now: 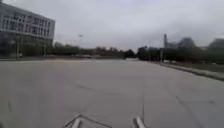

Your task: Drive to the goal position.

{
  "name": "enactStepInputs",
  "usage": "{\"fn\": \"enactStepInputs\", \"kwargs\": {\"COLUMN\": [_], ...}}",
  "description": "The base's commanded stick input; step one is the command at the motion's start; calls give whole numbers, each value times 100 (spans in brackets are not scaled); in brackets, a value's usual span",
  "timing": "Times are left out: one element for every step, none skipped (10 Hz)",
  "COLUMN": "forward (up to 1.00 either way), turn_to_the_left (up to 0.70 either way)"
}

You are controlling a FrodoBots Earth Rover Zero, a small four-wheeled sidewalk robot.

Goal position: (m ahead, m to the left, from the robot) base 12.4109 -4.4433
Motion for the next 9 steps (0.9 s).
{"fn": "enactStepInputs", "kwargs": {"forward": [100, 100, 100, 100, 100, 100, 100, 100, 100], "turn_to_the_left": [-34, -34, -34, -34, -34, -34, -34, -34, -34]}}
